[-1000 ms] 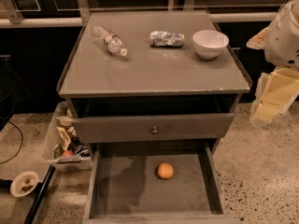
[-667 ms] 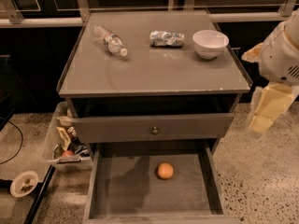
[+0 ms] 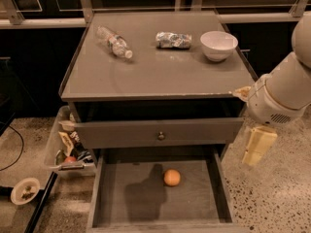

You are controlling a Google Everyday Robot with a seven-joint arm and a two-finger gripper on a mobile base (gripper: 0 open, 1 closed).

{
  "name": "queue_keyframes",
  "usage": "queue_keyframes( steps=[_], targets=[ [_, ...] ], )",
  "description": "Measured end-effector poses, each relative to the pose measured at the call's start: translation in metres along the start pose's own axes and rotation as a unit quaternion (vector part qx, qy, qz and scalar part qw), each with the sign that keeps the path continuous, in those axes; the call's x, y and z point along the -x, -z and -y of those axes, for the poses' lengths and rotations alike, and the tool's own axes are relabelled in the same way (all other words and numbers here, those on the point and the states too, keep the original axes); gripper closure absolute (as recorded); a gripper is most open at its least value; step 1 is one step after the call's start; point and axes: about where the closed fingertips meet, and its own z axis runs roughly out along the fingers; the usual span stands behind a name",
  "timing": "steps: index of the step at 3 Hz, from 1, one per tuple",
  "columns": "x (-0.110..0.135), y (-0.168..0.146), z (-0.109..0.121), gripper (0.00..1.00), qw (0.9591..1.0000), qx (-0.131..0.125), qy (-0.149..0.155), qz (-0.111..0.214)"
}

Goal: Pick orange from middle drawer and place on counter

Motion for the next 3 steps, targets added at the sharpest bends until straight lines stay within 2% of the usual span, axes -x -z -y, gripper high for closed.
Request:
queue_keyframes(
  steps=[1,2,3],
  targets=[
    [0.0,0.0,0.0,0.0,1.0,0.0,0.0,0.0],
    [-0.01,-0.034,-0.006,0.0,0.9996,0.022,-0.01,0.014],
    [-0.031,-0.096,-0.016,0.0,0.9981,0.045,-0.031,0.03]
  ],
)
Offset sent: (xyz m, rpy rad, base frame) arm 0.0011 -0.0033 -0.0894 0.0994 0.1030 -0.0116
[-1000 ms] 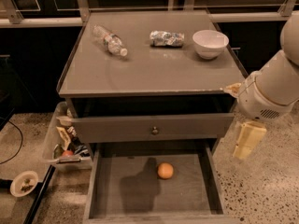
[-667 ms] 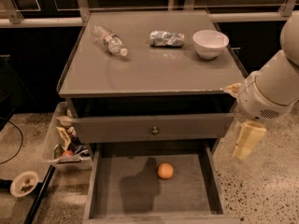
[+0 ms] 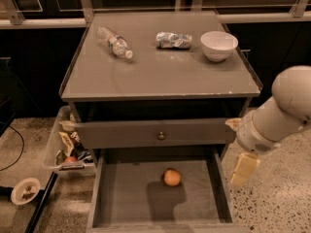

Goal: Pick orange from middle drawer and place on counter

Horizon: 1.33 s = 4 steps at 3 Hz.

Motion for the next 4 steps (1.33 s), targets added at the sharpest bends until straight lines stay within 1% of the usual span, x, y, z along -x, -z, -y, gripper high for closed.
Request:
queue_keyframes(
  steps=[1,2,3,4],
  targets=[
    [-0.015,-0.059,0.0,0.0,0.9995,-0.003,0.005,0.03],
    [-0.021,-0.111,0.004,0.0,0.9981,-0.006,0.016,0.059],
    [-0.021,-0.111,0.004,0.0,0.9981,-0.006,0.016,0.059],
    [-0.028,-0.144,0.005,0.0,0.998,0.016,-0.003,0.061]
  ],
)
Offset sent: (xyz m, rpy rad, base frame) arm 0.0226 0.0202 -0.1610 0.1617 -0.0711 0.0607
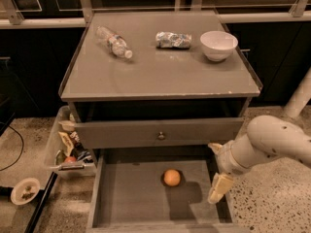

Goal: Pick orange from middle drawer and place on counter

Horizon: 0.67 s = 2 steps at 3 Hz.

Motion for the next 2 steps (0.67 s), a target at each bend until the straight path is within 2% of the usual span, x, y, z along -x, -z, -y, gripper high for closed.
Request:
queue_keyframes(
  steps=[1,2],
  targets=[
    [-0.016,-0.064,-0.001,0.0,0.9996,0.021,-0.014,0.012],
    [-0.024,-0.133,0.0,0.0,0.9978,0.032,-0.02,0.054]
  ],
)
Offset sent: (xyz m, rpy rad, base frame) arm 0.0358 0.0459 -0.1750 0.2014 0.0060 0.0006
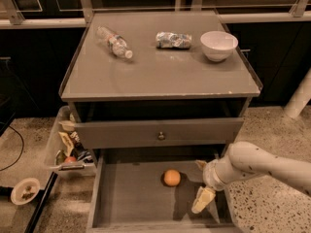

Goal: Pick orange from middle drawer and place on counter

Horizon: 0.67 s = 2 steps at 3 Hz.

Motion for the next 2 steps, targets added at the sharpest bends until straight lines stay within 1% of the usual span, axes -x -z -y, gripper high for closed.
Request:
queue_keyframes(
  steps=[1,2],
  targets=[
    [0.0,0.0,0.0,0.0,1.0,0.0,0.0,0.0],
    [-0.001,-0.018,0.004,0.0,0.9992,-0.013,-0.003,0.037]
  ],
)
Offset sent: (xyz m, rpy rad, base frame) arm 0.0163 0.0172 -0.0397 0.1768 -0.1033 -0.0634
